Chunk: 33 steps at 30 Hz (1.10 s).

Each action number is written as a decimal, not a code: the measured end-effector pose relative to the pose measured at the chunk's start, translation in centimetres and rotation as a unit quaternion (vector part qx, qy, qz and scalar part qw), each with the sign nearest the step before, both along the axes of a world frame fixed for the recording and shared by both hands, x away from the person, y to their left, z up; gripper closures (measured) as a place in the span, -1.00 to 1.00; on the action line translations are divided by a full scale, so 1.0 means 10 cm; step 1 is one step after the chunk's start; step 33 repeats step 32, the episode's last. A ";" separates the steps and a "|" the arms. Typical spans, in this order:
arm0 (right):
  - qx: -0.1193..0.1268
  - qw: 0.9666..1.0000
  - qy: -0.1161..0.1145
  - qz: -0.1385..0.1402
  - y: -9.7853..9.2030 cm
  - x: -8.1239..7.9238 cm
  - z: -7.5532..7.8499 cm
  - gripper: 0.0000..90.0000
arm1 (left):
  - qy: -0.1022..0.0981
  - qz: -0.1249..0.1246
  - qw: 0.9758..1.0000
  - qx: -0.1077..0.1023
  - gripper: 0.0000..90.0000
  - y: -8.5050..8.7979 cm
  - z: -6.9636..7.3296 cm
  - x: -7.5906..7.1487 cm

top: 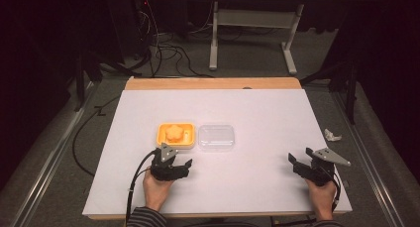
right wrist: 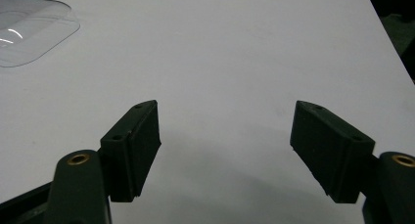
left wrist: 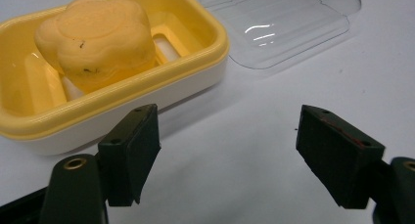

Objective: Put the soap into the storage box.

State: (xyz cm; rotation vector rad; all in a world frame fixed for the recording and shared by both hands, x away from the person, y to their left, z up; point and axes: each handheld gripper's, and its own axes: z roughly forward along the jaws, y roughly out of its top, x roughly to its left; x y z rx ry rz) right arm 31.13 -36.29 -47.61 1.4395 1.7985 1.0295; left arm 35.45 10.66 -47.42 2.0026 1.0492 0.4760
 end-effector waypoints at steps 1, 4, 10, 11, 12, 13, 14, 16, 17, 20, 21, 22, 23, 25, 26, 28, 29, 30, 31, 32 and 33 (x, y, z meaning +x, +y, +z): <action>0.000 1.000 0.000 0.000 0.00 0.00 0.00 -0.40 | 0.000 0.000 1.000 0.001 -0.45 0.00 0.00 0.00; 0.000 1.000 0.000 0.000 0.00 0.00 0.00 -0.40 | 0.000 0.001 1.000 0.001 -0.45 -0.01 -0.02 0.01; -0.001 1.000 0.000 0.001 0.00 0.00 0.00 -0.40 | -0.006 0.004 1.000 -0.003 -0.45 -0.04 -0.05 0.04; -0.001 1.000 0.000 0.000 0.00 0.00 0.00 -0.40 | -0.005 0.003 1.000 -0.004 -0.45 -0.04 -0.05 0.04; -0.001 1.000 0.000 0.001 0.00 0.00 0.00 -0.40 | -0.005 0.004 1.000 -0.004 -0.45 -0.05 -0.06 0.05; -0.001 1.000 0.000 0.001 0.00 0.00 0.00 -0.40 | -0.005 0.004 1.000 -0.004 -0.45 -0.05 -0.07 0.05; -0.001 1.000 0.000 0.001 0.00 0.00 0.00 -0.40 | -0.005 0.003 1.000 -0.002 -0.45 -0.06 -0.08 0.05; 0.000 1.000 0.000 0.000 0.00 0.00 0.00 -0.40 | -0.004 0.003 1.000 0.000 -0.45 -0.08 -0.09 0.05; 0.000 1.000 0.000 0.000 0.00 0.00 0.00 -0.40 | -0.006 0.005 1.000 -0.001 -0.46 -0.08 -0.09 0.05; 0.000 1.000 0.000 0.000 0.00 0.00 0.00 -0.40 | -0.006 0.004 1.000 -0.003 -0.46 -0.07 -0.09 0.05; -0.001 1.000 0.000 0.001 0.00 0.00 0.00 -0.40 | -0.006 0.004 1.000 -0.002 -0.47 -0.07 -0.09 0.05; -0.001 1.000 0.000 0.001 0.00 0.00 0.00 -0.40 | -0.006 0.003 1.000 0.001 -0.47 -0.07 -0.09 0.05; 0.000 1.000 0.000 0.000 0.00 0.00 0.00 -0.40 | -0.008 0.003 1.000 0.002 -0.47 -0.08 -0.09 0.05; 0.000 1.000 -0.001 0.000 0.00 0.00 0.00 -0.40 | -0.012 0.002 1.000 0.002 -0.48 -0.08 -0.09 0.04; 0.000 1.000 -0.001 0.000 0.00 0.00 0.00 -0.40 | -0.014 0.002 1.000 0.000 -0.48 -0.08 -0.09 0.03; 0.000 1.000 -0.001 0.001 0.00 0.00 0.00 -0.40 | -0.017 0.004 1.000 0.001 -0.48 -0.07 -0.09 0.03; 0.000 1.000 -0.001 0.001 0.00 0.00 0.00 -0.40 | -0.019 0.007 1.000 -0.003 -0.48 -0.06 -0.09 0.02; 0.000 1.000 -0.001 0.001 0.00 0.00 0.00 -0.40 | -0.021 0.010 1.000 -0.010 -0.48 -0.05 -0.09 0.02; 0.000 1.000 -0.001 0.001 0.00 0.00 0.00 -0.40 | -0.020 0.012 1.000 -0.015 -0.48 -0.04 -0.09 0.02; -0.001 1.000 -0.001 0.002 0.00 0.00 0.00 -0.40 | -0.020 0.013 1.000 -0.019 -0.48 -0.03 -0.09 0.02; -0.001 1.000 -0.001 0.002 0.00 0.00 0.00 -0.40 | -0.020 0.013 1.000 -0.019 -0.48 -0.03 -0.09 0.02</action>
